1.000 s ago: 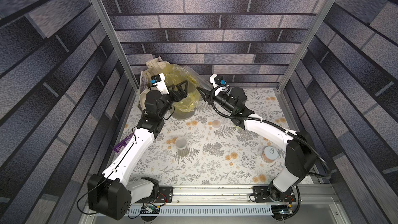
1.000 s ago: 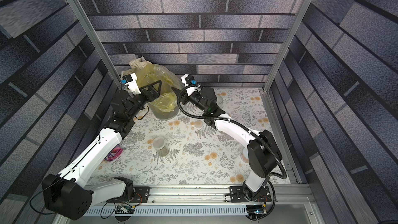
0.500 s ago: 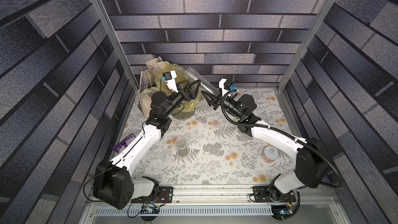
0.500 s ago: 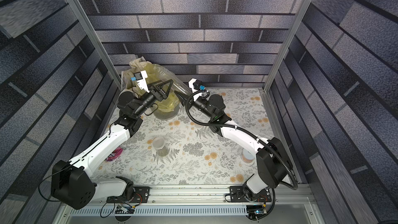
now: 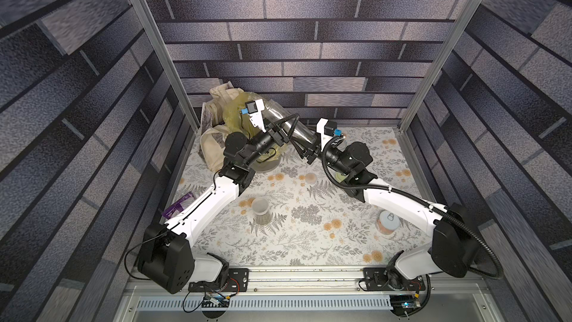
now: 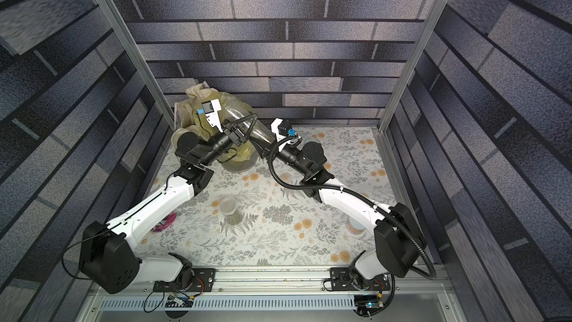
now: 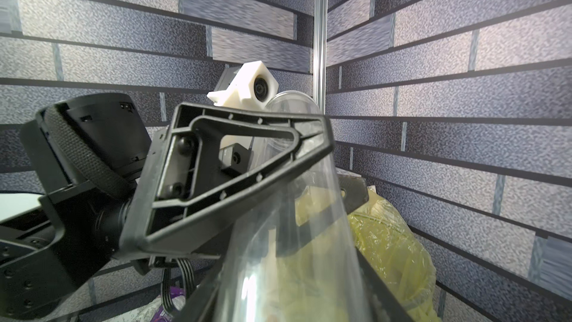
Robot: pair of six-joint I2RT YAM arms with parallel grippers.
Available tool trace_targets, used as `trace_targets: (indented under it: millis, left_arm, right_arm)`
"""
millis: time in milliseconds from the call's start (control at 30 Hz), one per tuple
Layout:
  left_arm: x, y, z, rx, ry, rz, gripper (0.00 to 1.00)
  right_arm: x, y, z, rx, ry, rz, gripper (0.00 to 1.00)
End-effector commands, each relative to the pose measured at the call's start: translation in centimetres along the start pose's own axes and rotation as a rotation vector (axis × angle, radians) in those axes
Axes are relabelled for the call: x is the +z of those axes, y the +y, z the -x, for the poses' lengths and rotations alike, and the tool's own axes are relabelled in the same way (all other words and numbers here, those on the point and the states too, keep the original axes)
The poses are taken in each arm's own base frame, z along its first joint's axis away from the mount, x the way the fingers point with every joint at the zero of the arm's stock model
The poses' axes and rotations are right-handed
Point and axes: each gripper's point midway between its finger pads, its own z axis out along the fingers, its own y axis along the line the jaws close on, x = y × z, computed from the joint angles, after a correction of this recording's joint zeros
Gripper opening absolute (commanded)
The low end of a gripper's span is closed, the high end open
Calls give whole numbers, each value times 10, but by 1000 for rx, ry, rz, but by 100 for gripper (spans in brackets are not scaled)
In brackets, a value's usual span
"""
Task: Empty moldy mung beans from jars
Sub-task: Adjust the jar.
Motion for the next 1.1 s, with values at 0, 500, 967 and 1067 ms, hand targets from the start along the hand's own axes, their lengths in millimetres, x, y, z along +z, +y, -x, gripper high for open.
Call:
trace_targets:
  millis: [0,500,967,1067]
  left_arm:
    - [3,6,0,114,3,7,68]
    - [6,-25,-7,214,101,-154,51]
    - [-8,-22,1,265,127,-119,48]
    - [-9,-23,2,267,126,-123,48]
  right_arm:
    - [-6,28,16,-4,-41,85,55]
    - [-8,40,2,24,19,147,72]
    - [-28,45,12,2,82,128,87]
    - [-32,43,14,6,98,101,89]
